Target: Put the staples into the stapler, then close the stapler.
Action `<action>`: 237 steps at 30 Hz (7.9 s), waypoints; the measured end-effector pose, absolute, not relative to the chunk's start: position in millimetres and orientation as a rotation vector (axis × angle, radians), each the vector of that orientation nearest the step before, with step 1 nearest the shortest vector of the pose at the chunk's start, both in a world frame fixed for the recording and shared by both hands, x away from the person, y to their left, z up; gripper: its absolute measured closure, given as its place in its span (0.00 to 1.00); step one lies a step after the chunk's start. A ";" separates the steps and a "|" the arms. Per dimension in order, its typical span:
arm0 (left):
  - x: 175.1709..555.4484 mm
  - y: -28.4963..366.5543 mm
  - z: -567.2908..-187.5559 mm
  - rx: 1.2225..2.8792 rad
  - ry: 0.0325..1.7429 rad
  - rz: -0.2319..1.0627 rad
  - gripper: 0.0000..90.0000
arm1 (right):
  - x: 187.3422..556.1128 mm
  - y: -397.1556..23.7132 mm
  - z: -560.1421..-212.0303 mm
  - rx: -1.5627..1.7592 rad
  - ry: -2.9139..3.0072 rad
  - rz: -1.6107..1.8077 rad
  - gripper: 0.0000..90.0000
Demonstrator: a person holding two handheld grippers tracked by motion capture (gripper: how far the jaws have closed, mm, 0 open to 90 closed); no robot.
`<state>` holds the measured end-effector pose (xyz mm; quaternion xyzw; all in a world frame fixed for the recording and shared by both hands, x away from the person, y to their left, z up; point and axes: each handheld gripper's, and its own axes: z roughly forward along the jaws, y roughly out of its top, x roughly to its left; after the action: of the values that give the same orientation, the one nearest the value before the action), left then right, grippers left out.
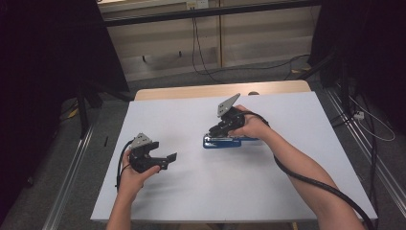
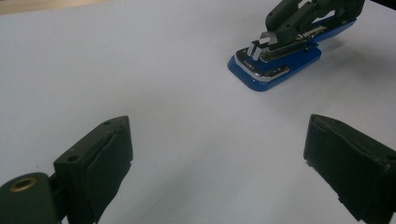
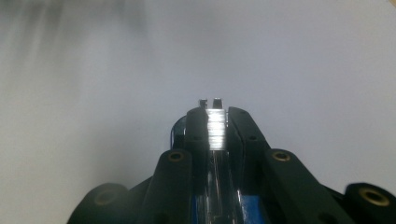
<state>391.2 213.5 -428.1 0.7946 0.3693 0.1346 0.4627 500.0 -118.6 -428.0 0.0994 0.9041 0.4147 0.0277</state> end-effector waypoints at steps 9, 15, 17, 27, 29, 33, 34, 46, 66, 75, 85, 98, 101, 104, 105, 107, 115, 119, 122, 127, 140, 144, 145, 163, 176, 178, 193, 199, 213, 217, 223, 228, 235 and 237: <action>391.3 213.8 -428.1 1.945 0.913 0.328 0.09 | 500.3 -117.8 -430.4 0.299 2.799 1.273 0.88; 391.4 213.3 -428.2 1.955 0.908 0.330 0.09 | 500.0 -116.6 -432.6 0.297 2.802 1.258 0.88; 391.4 213.4 -428.2 1.955 0.909 0.331 0.09 | 500.3 -116.6 -433.0 0.298 2.801 1.265 0.88; 391.7 213.6 -428.3 1.952 0.910 0.331 0.09 | 500.7 -113.1 -432.1 0.289 2.807 1.247 0.88; 391.6 213.7 -428.1 1.952 0.909 0.330 0.09 | 500.8 -112.1 -432.0 0.281 2.803 1.246 0.88; 391.6 213.5 -428.2 1.953 0.908 0.330 0.09 | 500.7 -111.4 -431.6 0.284 2.807 1.238 0.88; 391.6 213.4 -428.2 1.953 0.908 0.332 0.09 | 500.8 -111.0 -431.5 0.279 2.805 1.237 0.88; 391.7 213.4 -428.5 1.955 0.911 0.329 0.09 | 502.0 -107.6 -430.4 0.275 2.818 1.227 0.88; 392.4 212.0 -428.8 1.953 0.907 0.325 0.09 | 498.9 -111.0 -432.3 0.409 2.777 1.301 0.73; 395.9 209.0 -431.0 1.954 0.896 0.314 0.09 | 487.8 -138.2 -421.6 0.540 2.669 1.389 0.57; 396.2 204.2 -431.7 1.963 0.887 0.308 0.09 | 472.4 -168.9 -414.9 0.705 2.547 1.383 0.36; 396.6 197.5 -431.9 1.966 0.870 0.305 0.09 | 444.3 -201.8 -413.8 0.798 2.437 1.314 0.19; 396.7 195.0 -432.0 1.959 0.870 0.298 0.09 | 438.5 -210.0 -414.8 0.848 2.422 1.285 0.19; 396.1 192.9 -432.9 1.972 0.868 0.295 0.09 | 432.6 -218.5 -416.7 0.876 2.398 1.291 0.19; 395.7 192.3 -432.9 1.974 0.866 0.299 0.09 | 430.5 -221.3 -417.3 0.882 2.392 1.287 0.19; 395.3 191.2 -432.7 1.972 0.870 0.301 0.09 | 426.0 -226.3 -418.6 0.891 2.377 1.278 0.19; 395.8 184.0 -433.0 1.960 0.876 0.309 0.10 | 407.7 -244.0 -427.4 0.950 2.329 1.266 0.19; 396.5 179.5 -433.2 1.974 0.864 0.312 0.10 | 402.1 -251.1 -427.0 0.977 2.292 1.289 0.20; 397.9 177.8 -433.5 1.965 0.864 0.312 0.10 | 397.9 -254.5 -427.9 0.983 2.288 1.269 0.21; 400.6 174.1 -436.3 1.960 0.878 0.297 0.14 | 391.6 -259.9 -429.1 0.995 2.267 1.252 0.28; 408.5 154.6 -435.8 1.944 0.883 0.264 0.45 | 385.0 -272.2 -435.4 1.031 2.230 1.219 0.66; 409.9 148.4 -437.7 1.951 0.870 0.268 0.63 | 383.5 -278.0 -434.2 1.054 2.202 1.225 0.79; 410.4 147.3 -438.2 1.952 0.870 0.268 0.66 | 383.3 -279.3 -433.9 1.063 2.196 1.227 0.83; 425.0 115.2 -455.6 1.994 0.831 0.261 1.00 | 391.6 -278.8 -442.2 1.088 2.207 1.157 1.00; 430.4 102.7 -460.6 2.012 0.806 0.263 1.00 | 393.3 -279.4 -447.2 1.117 2.228 1.132 1.00; 430.2 101.6 -461.0 2.022 0.799 0.268 1.00 | 393.9 -277.5 -448.2 1.112 2.241 1.103 1.00; 432.7 97.5 -463.2 2.010 0.799 0.295 1.00 | 396.5 -270.3 -455.4 1.104 2.313 1.044 1.00; 432.3 96.2 -463.3 2.013 0.790 0.303 1.00 | 398.1 -267.7 -458.8 1.100 2.346 1.041 1.00; 432.6 96.7 -463.5 2.014 0.786 0.305 1.00 | 400.0 -261.6 -455.5 1.080 2.330 1.079 1.00; 432.8 97.0 -463.6 2.010 0.791 0.299 1.00 | 400.4 -260.0 -453.9 1.058 2.315 1.109 1.00; 432.6 95.9 -463.5 2.006 0.797 0.285 1.00 | 400.9 -258.7 -454.3 1.062 2.313 1.152 1.00; 431.5 94.2 -460.6 2.022 0.781 0.299 1.00 | 398.9 -259.3 -454.7 1.061 2.315 1.181 1.00; 429.1 96.6 -454.8 1.992 0.779 0.239 0.99 | 392.2 -263.8 -454.9 1.096 2.286 1.282 0.98; 427.0 96.8 -452.7 1.991 0.772 0.238 0.95 | 390.0 -263.8 -454.7 1.106 2.281 1.298 0.95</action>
<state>427.0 96.8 -452.7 0.8149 0.3160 0.0973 0.4761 390.0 -263.8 -454.7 0.3842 0.7923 0.4509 0.1464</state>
